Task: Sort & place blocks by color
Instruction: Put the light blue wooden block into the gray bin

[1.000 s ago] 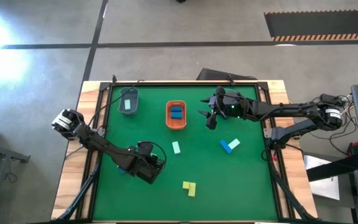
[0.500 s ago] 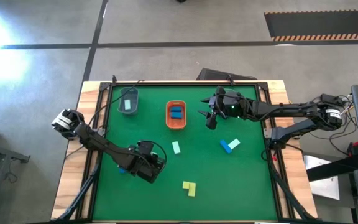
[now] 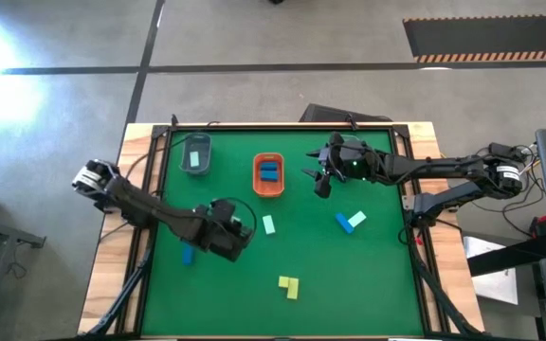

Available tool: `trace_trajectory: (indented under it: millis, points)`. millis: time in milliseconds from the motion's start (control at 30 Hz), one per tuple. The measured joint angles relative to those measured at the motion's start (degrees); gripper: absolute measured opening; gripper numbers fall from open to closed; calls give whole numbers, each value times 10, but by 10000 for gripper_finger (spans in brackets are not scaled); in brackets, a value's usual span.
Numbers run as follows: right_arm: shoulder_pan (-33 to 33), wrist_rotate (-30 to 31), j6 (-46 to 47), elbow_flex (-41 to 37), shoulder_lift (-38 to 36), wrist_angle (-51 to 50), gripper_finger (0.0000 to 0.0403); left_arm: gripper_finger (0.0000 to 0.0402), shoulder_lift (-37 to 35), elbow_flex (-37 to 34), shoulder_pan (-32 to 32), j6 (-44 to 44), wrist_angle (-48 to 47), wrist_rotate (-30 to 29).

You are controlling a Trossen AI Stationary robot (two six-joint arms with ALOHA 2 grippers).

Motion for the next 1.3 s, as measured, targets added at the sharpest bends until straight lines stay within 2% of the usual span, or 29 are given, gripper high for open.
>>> trace_trajectory:
  millis: [167, 367, 667, 933, 1067, 1300]
  points:
    - [0, 0, 0, -4, 0, 1, 233, 127, -46, -2, 62, 93, -38, -34]
    - [0, 0, 0, -10, 0, 0, 233, 127, -79, -9, 170, 208, -63, -80]
    - [0, 0, 9, -12, 0, 0, 233, 127, -82, -11, 358, 373, -60, -82]
    - [0, 0, 21, -13, 0, 0, 233, 127, -81, -33, 501, 451, -32, -80]
    - [0, 0, 25, -13, 0, 0, 233, 128, -81, -65, 542, 463, -12, -78]
    - [0, 0, 27, -13, 0, 0, 233, 128, -81, -115, 555, 467, 54, -79]
